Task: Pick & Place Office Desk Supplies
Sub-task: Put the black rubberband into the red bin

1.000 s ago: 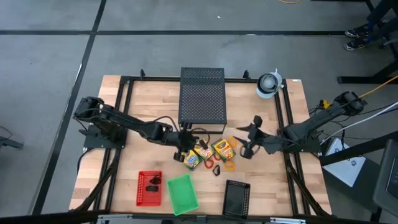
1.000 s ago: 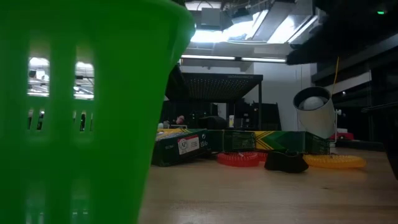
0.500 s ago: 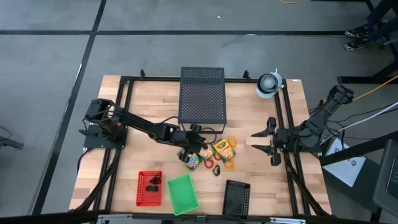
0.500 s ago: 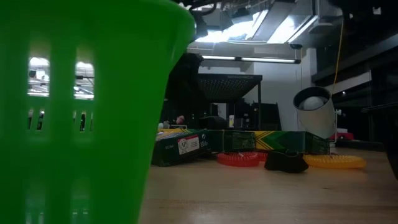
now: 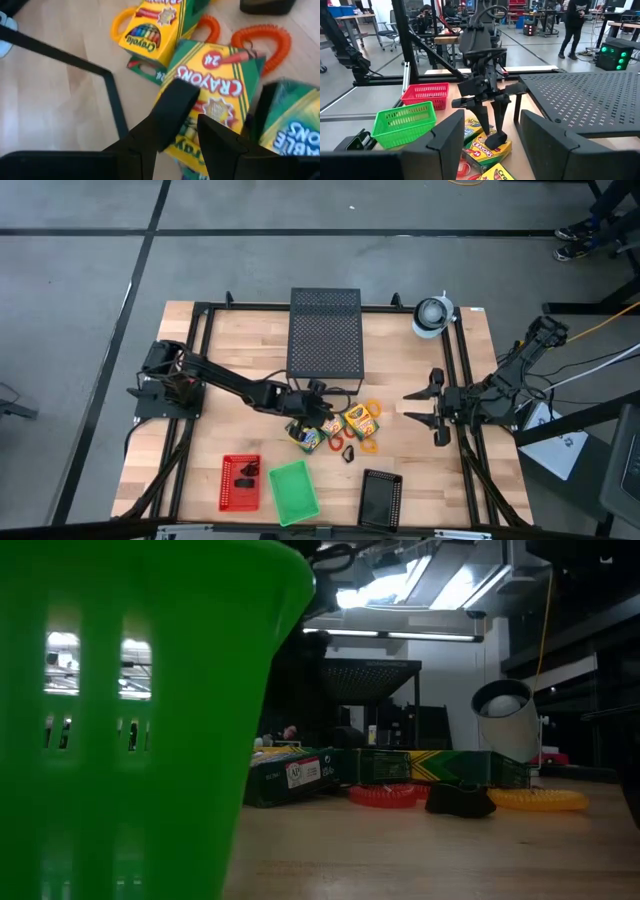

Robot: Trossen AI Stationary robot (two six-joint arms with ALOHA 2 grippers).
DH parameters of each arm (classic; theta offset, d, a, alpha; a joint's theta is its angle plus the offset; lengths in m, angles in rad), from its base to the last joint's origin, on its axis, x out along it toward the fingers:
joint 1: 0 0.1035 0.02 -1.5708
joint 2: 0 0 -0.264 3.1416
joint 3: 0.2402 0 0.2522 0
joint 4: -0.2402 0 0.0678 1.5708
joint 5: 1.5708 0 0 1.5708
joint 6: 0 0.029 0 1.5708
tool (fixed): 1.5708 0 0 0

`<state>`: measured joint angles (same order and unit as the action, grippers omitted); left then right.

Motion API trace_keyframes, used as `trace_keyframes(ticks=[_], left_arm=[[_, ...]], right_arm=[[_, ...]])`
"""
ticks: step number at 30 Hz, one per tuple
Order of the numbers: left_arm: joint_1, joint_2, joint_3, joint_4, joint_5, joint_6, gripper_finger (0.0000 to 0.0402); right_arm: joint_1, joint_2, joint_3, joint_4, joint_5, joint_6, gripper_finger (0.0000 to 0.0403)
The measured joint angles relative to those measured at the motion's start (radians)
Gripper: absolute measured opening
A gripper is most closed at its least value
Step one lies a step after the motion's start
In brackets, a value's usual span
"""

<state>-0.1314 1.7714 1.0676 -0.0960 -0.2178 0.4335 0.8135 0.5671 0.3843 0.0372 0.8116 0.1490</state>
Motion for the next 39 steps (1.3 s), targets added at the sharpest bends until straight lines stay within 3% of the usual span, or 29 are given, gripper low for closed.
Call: trace_keyframes(ticks=[11, 14, 19, 26, 33, 39], left_arm=[[-0.019, 0.061, 0.0, 0.081, -0.105, 0.04, 0.0127], [-0.024, 0.061, 0.0, 0.08, -0.143, 0.05, 0.0098], [-0.034, 0.061, 0.02, 0.069, -0.159, 0.053, 0.0015], [-0.053, 0.06, 0.069, 0.058, -0.157, 0.061, 0.0002], [-0.106, 0.06, 0.157, -0.116, -0.156, 0.002, 0.0002], [-0.173, 0.043, 0.212, -0.385, -0.174, -0.173, 0.0002]], right_arm=[[0.0, 0.0, 0.0, 0.0, 0.001, 0.0, 0.0196], [0.0, 0.0, 0.0, 0.0, 0.001, 0.0, 0.0196], [0.0, 0.0, 0.0, 0.0, 0.003, -0.001, 0.0196], [0.0, 0.0, 0.0, 0.0, 0.003, -0.001, 0.0196], [0.0, 0.0, 0.0, 0.0, 0.0, -0.001, 0.0196], [0.0, 0.0, 0.0, 0.0, -0.015, -0.001, 0.0196]])
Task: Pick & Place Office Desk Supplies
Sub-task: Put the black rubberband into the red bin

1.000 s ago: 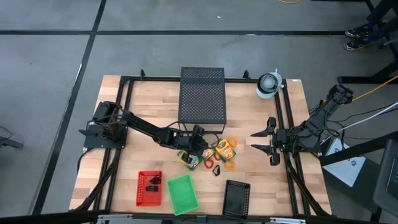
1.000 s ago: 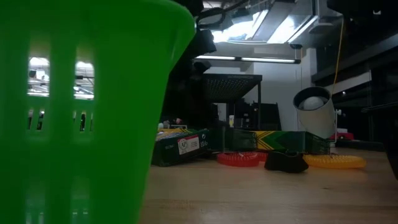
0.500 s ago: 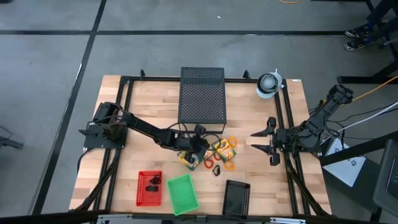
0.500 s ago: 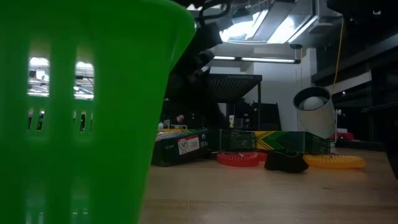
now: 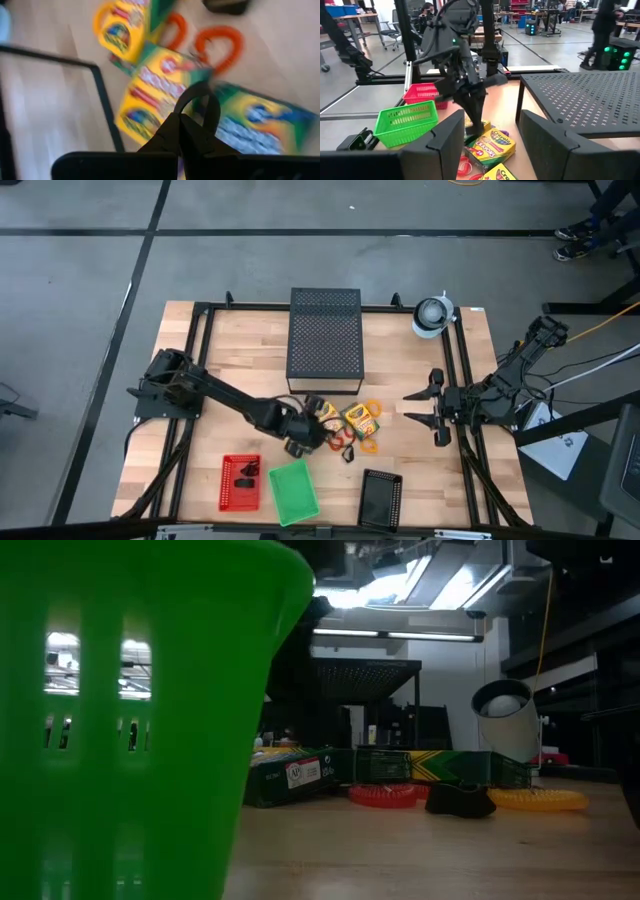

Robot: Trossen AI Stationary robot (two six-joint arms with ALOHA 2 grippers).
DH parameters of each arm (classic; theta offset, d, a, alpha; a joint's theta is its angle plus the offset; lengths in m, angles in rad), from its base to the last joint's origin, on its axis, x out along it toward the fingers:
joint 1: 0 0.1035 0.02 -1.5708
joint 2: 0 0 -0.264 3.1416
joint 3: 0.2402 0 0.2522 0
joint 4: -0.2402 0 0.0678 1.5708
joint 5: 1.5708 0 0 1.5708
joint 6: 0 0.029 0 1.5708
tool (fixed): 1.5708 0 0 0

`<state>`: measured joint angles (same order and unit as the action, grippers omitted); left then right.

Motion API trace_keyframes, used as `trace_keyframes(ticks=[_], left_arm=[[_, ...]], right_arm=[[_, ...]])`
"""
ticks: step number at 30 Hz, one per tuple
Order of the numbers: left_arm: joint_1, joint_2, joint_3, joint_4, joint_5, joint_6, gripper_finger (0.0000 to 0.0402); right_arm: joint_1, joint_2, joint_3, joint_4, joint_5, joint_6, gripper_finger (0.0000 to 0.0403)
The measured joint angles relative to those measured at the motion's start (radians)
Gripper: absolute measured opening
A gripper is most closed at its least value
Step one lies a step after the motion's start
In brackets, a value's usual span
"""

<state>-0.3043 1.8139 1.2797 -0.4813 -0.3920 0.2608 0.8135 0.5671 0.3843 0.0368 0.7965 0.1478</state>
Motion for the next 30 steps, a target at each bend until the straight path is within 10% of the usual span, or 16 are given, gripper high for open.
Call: trace_keyframes(ticks=[30], left_arm=[[-0.576, -0.255, -0.061, -0.41, -0.065, -1.162, 0.0002]], right_arm=[[0.0, 0.001, 0.0, 0.0, -0.001, -0.006, 0.0196]])
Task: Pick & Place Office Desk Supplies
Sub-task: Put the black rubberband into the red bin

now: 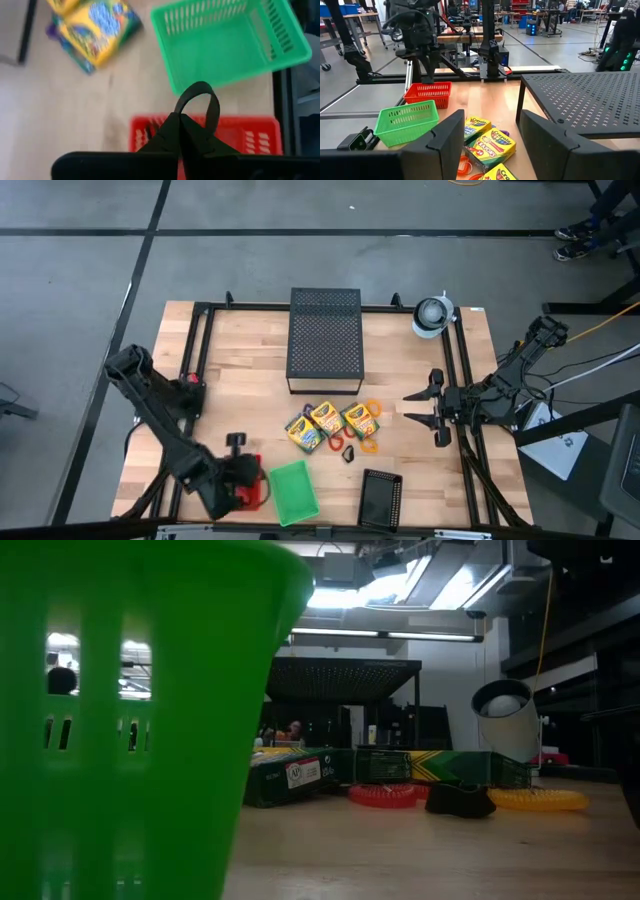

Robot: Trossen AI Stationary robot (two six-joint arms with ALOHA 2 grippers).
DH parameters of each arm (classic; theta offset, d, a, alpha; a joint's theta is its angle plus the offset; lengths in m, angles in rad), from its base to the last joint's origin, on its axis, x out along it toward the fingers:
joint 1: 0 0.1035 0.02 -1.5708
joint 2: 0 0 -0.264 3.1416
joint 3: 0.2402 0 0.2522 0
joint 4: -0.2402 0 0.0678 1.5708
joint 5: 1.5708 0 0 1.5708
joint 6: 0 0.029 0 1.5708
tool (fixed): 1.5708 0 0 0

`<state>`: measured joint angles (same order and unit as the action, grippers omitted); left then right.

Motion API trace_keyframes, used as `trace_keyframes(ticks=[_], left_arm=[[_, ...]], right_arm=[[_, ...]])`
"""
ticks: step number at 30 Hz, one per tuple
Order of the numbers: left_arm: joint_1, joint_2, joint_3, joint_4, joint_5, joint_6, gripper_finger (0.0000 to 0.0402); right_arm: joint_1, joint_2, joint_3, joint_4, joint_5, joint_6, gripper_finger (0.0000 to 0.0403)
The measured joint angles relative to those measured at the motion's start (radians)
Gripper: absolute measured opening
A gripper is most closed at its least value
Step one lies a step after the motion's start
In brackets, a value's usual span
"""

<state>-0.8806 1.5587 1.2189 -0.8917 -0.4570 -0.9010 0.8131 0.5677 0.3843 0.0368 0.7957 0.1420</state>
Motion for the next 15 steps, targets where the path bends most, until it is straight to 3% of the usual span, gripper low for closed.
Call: trace_keyframes(ticks=[9, 15], left_arm=[[-0.127, 0.001, -0.17, 0.01, 0.01, -0.381, 0.0002], [-0.129, 0.001, -0.194, -0.004, 0.03, -0.455, 0.0018]], right_arm=[[0.0, 0.0, 0.0, 0.0, 0.0, -0.001, 0.0196], [0.0, 0.0, 0.0, 0.0, 0.0, -0.001, 0.0196]])
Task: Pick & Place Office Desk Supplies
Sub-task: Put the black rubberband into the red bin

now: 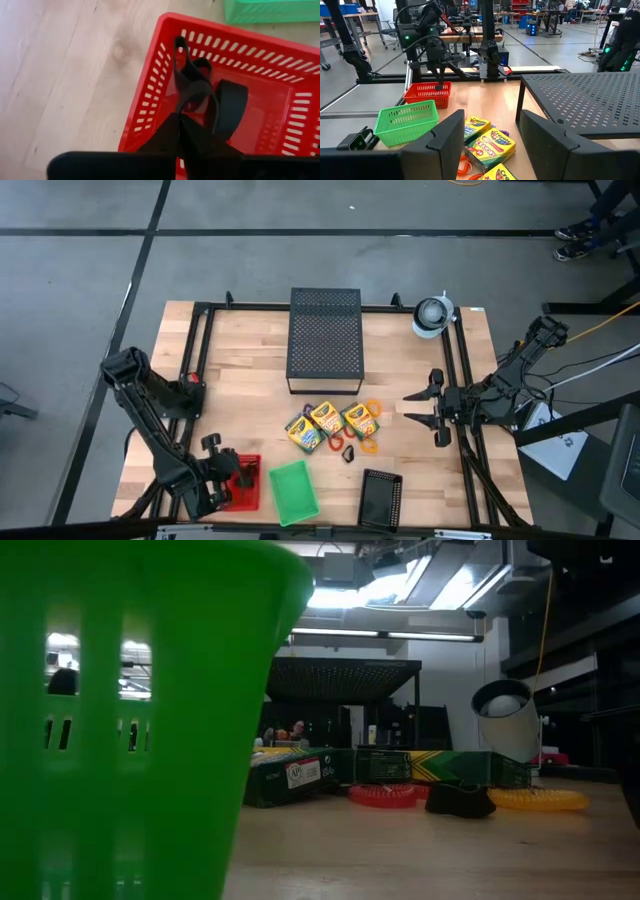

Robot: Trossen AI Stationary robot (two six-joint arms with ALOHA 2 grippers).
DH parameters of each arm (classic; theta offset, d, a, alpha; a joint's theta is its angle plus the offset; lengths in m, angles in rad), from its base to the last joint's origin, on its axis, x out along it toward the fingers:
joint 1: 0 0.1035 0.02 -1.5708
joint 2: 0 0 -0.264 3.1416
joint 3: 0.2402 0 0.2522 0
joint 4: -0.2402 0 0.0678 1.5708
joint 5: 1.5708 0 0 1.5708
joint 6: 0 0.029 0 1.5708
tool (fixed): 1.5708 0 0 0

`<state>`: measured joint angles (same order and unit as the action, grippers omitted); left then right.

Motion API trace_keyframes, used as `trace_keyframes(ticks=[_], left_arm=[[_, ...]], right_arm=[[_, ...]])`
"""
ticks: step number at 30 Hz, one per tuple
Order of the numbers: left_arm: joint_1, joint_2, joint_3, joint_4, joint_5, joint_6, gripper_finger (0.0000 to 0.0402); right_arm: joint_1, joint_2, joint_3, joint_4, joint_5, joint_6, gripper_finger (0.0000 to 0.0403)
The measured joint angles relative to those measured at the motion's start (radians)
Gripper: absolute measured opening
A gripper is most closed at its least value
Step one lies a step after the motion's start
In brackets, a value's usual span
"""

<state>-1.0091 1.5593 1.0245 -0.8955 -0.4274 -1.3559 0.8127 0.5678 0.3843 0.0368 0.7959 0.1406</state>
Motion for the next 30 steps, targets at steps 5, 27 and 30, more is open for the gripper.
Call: trace_keyframes(ticks=[5, 27, 30], left_arm=[[0.015, 0.0, 0.0, 0.003, -0.011, 0.005, 0.0064], [0.238, -0.08, 0.07, 0.444, -0.289, 0.781, 0.0149], [0.355, -0.041, 0.07, 0.607, -0.112, 1.072, 0.0143]], right_arm=[[0.0, 0.0, 0.0, 0.0, 0.0, -0.006, 0.0196], [-0.001, 0.0, 0.0, 0.001, 0.027, -0.014, 0.0196], [-0.001, 0.0, 0.0, 0.001, 0.027, -0.014, 0.0196]])
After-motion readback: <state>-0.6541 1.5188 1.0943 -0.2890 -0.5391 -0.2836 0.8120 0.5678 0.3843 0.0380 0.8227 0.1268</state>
